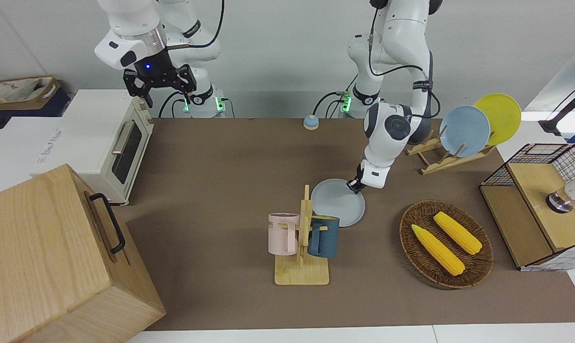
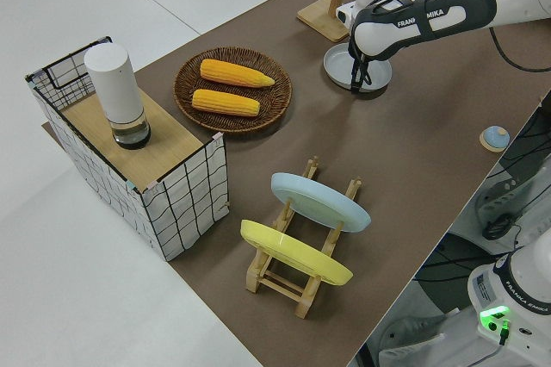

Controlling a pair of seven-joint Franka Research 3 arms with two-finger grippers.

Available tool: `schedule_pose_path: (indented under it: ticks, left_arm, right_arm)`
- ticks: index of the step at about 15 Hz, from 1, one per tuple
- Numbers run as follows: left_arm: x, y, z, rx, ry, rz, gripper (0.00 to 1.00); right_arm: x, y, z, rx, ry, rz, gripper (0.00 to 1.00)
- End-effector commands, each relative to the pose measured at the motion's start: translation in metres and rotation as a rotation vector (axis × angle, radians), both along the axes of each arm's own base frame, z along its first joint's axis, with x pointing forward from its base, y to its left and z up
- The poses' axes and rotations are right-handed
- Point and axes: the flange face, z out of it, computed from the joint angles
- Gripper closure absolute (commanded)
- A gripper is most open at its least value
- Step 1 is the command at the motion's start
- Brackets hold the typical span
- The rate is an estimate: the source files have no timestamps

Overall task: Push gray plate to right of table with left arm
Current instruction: 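Press the left gripper against the gray plate's edge and start pushing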

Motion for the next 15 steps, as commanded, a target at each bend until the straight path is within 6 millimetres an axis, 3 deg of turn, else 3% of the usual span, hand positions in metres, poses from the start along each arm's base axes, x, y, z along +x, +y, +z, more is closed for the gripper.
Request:
schedule_pose_path:
  ticks: [1,7,14,15]
  left_arm:
    - [-0.012,-0.024,-0.014,0.011,0.020,0.007,1.00]
    - [-0.023,-0.062,-0.027,0.018,0.042,0.018,1.00]
    - [-0.038,-0.108,-0.021,0.015,0.032,0.061,1.00]
    - [-0.043,-0.122,-0.020,0.013,0.027,0.059,1.00]
  right_arm:
    - [-0.002,-0.002,0.004,0.009,0.005,-0.008,0.017]
    - [-0.002,-0.002,0.004,0.009,0.005,-0.008,0.017]
    - [-0.002,-0.002,0.004,0.009,0.005,-0.006,0.017]
    - [-0.002,-0.002,0.004,0.009,0.005,-0.008,0.017]
